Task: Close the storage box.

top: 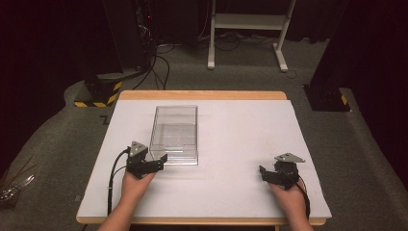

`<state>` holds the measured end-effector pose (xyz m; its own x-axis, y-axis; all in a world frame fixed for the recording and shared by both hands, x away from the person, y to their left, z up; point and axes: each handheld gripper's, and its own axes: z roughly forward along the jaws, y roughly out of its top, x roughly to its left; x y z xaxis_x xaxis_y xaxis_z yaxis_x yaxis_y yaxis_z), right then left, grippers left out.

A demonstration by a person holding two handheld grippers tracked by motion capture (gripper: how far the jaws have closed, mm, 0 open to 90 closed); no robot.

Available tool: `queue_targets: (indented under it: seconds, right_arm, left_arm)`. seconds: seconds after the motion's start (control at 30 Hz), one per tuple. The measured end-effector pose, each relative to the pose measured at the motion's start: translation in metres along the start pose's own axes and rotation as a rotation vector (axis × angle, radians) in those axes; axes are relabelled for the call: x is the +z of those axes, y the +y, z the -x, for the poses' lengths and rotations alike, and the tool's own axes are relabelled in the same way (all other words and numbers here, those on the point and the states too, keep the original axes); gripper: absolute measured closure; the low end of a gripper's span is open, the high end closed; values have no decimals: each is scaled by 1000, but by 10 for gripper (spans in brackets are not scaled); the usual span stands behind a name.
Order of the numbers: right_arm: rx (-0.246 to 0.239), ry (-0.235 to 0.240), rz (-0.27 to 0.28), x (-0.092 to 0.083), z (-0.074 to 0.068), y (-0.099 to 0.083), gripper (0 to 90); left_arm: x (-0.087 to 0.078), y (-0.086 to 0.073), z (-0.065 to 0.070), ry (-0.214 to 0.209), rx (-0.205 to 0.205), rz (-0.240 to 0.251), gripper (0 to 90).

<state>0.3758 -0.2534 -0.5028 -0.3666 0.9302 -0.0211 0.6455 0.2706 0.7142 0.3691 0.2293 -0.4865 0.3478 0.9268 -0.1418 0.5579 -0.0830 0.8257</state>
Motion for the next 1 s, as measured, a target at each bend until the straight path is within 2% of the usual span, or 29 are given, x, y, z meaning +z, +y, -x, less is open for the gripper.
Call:
queue_targets:
  seconds: [0.57, 0.83, 1.0]
  right_arm:
    - [0, 0, 0, 0, 0, 0, 196]
    - [-1, -1, 0, 0, 0, 0, 197]
    - [0, -1, 0, 0, 0, 0, 197]
  left_arm:
    - [-18, -10, -3, -47, 21, -16, 120]
    - [-32, -16, -15, -34, 29, -23, 120]
    - [-39, -24, -29, -10, 26, -41, 120]
